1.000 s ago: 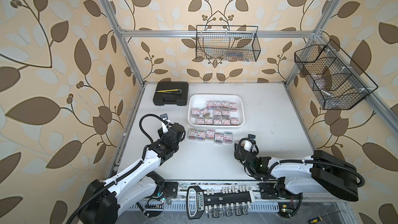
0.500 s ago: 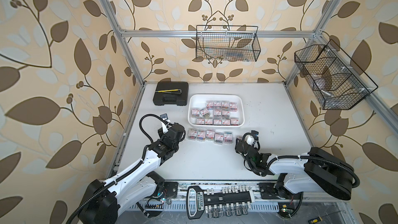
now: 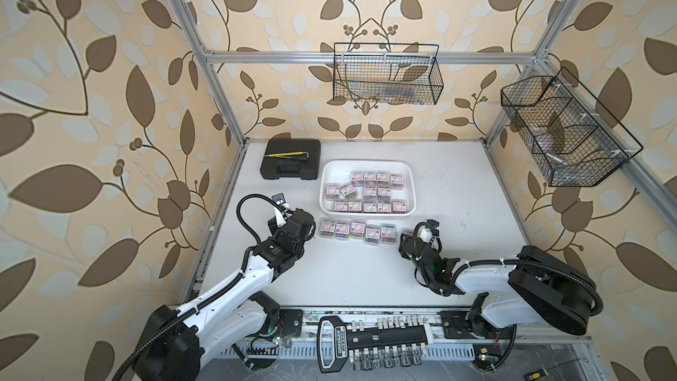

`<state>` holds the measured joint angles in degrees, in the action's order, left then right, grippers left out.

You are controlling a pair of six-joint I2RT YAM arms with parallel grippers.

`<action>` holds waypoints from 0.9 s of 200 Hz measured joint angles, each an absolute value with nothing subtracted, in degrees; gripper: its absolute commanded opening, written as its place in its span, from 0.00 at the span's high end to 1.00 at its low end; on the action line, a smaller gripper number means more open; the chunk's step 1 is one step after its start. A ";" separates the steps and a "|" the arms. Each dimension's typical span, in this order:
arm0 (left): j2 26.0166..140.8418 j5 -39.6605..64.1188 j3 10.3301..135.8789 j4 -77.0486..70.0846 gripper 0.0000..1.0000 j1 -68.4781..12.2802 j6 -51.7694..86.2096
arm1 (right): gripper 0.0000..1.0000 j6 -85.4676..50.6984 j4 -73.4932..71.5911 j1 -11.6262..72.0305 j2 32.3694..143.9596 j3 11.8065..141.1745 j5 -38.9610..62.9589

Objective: Take the paper clips out of the storage box
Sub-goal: Place the boxed paper clips at the center of the board.

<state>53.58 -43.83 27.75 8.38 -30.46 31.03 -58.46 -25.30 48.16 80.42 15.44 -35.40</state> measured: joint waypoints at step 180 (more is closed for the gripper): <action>50.28 -45.36 25.63 8.60 0.31 -30.81 31.75 | 0.39 -55.86 -37.91 47.27 85.23 15.42 -29.76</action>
